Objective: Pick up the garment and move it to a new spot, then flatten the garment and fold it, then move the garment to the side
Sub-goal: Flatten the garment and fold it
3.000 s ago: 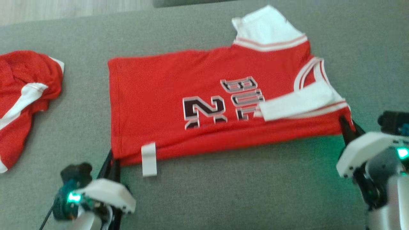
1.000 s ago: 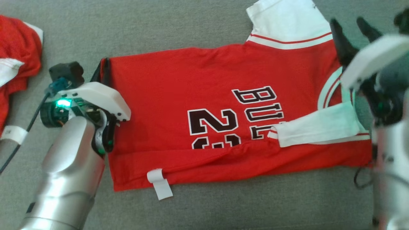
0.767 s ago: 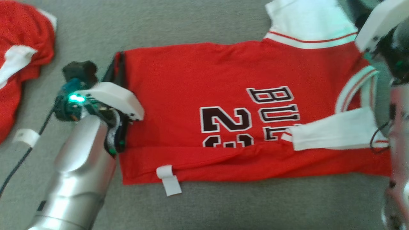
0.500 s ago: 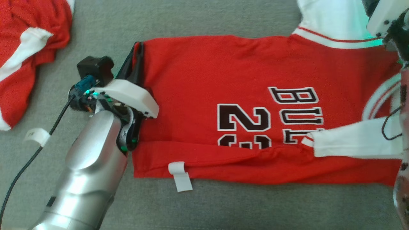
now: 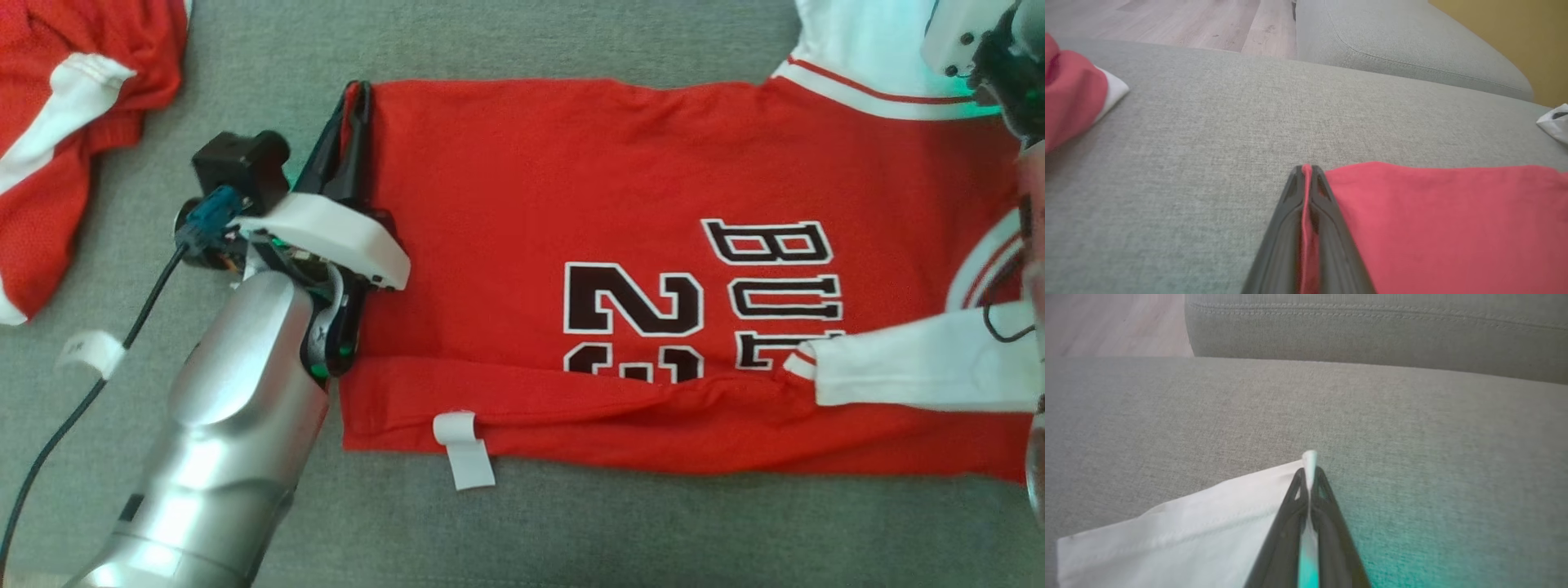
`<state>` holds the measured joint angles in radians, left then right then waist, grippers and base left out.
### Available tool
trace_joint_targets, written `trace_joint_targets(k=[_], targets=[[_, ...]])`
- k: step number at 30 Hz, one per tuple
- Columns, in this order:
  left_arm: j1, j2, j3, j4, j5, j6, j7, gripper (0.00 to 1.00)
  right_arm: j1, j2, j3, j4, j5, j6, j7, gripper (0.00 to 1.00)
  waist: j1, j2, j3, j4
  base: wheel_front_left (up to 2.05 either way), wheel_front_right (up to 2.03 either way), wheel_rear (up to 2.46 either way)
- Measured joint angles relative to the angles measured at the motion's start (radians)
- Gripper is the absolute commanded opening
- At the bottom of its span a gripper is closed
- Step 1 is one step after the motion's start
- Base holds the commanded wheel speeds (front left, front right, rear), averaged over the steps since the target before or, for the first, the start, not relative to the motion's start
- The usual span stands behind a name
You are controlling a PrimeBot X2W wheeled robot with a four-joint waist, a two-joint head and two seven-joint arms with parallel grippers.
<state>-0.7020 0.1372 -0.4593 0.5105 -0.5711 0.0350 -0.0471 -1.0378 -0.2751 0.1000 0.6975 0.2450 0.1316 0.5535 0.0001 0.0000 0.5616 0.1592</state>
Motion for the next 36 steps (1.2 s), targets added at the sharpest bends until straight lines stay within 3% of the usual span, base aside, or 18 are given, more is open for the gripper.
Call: trace_joint_targets(k=[7,14,19,27,36], targets=[[0.006,0.021,0.035,0.066,-0.001,0.002,-0.123,0.0,0.02,-0.001,0.026,-0.023,0.11,0.0,-0.152,0.0,0.0,0.0,-0.065,-0.041,0.0,0.0,0.0],[0.086,0.068,0.04,0.07,-0.009,-0.074,-0.181,0.0,0.18,-0.031,0.081,-0.151,0.234,0.0,-0.156,0.0,-0.0001,0.0,-0.16,-0.092,0.0,0.0,0.0],[0.205,0.103,0.04,0.036,0.0,-0.092,-0.198,0.0,0.353,-0.069,0.084,-0.285,0.27,0.0,-0.128,0.0,-0.0003,0.0,-0.225,-0.127,0.0,0.0,0.0],[0.327,0.132,0.045,0.007,0.025,-0.099,-0.202,0.0,0.629,-0.072,-0.024,-0.528,0.208,0.0,-0.077,0.0,-0.0004,0.0001,-0.295,-0.16,0.0,0.0,0.0],[0.345,0.131,0.074,0.004,0.076,-0.107,-0.203,0.0,0.929,0.053,-0.104,-0.8,0.11,0.0,0.094,0.0,-0.0002,0.0001,-0.306,-0.182,0.0,0.0,0.0]])
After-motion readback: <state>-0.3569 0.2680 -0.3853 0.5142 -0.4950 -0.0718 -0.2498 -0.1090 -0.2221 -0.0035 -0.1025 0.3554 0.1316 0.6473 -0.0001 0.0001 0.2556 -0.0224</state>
